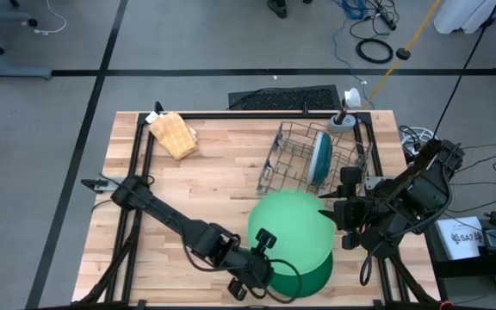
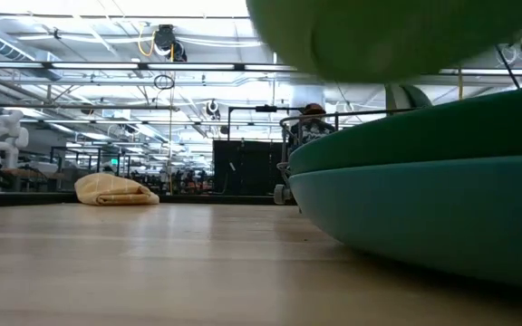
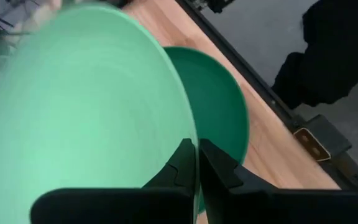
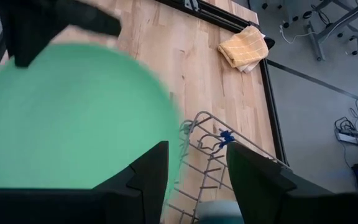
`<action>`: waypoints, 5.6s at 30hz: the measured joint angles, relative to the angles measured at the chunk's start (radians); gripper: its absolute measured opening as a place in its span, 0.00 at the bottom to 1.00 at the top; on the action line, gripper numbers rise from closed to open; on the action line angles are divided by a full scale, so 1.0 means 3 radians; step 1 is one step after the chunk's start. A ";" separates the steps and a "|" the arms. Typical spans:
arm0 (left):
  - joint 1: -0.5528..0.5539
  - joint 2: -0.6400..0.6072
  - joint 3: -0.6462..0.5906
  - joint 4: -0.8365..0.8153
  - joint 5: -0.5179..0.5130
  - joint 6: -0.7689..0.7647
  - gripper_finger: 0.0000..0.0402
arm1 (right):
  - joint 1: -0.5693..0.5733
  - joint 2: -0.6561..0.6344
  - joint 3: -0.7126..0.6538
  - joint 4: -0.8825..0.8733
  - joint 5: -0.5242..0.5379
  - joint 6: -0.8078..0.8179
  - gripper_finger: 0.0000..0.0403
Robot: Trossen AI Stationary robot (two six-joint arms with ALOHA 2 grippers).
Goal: Sort dishes
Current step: Put the light green plate in the dish rack
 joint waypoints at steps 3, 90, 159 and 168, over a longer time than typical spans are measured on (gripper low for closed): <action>-0.0034 -0.0111 0.0004 -0.0107 0.0010 -0.0082 0.02 | -0.0001 0.0000 0.0000 -0.0001 -0.0001 -0.0015 0.39; 0.2412 -0.0839 -0.3612 0.6750 0.0801 -0.3724 0.02 | -0.0006 0.0043 -0.0001 0.0823 0.0955 -0.0533 0.39; 0.2326 -0.0719 -0.3610 0.6332 0.0243 -0.3552 0.18 | -0.0007 0.0043 -0.0001 0.0834 0.0947 -0.0566 0.39; 0.2329 -0.0720 -0.3610 0.6351 0.0427 -0.3456 0.20 | -0.0007 0.0043 -0.0001 0.0831 0.0944 -0.0570 0.39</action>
